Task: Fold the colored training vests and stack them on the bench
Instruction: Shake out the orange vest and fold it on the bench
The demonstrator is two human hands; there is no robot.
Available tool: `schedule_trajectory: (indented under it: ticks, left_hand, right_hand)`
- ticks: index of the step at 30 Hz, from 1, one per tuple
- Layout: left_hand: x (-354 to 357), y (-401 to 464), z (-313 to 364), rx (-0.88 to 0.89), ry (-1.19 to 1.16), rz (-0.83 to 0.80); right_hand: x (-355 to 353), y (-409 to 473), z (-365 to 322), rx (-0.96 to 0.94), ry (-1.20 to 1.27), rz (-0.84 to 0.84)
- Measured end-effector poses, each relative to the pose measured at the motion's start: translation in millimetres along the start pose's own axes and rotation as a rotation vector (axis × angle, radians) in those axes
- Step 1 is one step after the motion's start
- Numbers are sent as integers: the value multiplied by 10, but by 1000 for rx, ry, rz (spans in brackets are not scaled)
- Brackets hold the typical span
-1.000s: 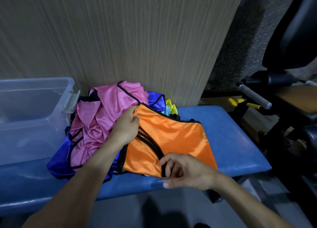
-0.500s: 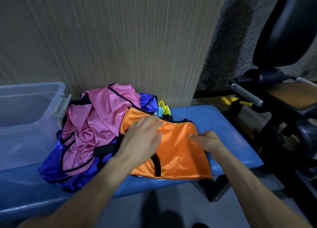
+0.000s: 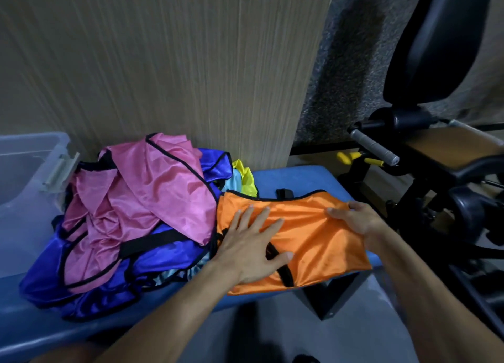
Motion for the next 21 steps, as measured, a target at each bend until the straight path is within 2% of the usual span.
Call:
schedule_trajectory:
  ticks: [3, 7, 12, 17, 19, 21]
  left_hand:
    - [59, 116, 182, 32, -86, 16]
    - [-27, 159, 217, 44, 5, 114]
    - [128, 195, 40, -28, -6, -17]
    - [105, 142, 29, -14, -37, -57]
    - [32, 136, -1, -2, -163, 2]
    - [-177, 140, -53, 9, -439, 189]
  right_hand:
    - [-376, 44, 113, 30, 1, 7]
    - [-587, 47, 296, 148, 27, -148]
    - [-671, -2, 322, 174, -45, -256]
    - [-584, -125, 112, 48, 13, -309]
    - [-520, -231, -92, -32, 48, -286]
    - [-403, -301, -266, -111, 26, -260]
Point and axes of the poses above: each hand's wrist, its own y-axis towards the middle knuckle, its own x-axis out of the palm, z = x × y, the point moved 5 cm from there along y, towards the middle knuckle, and after that the axes turned 1 degree about x, right-handed, at the moved point
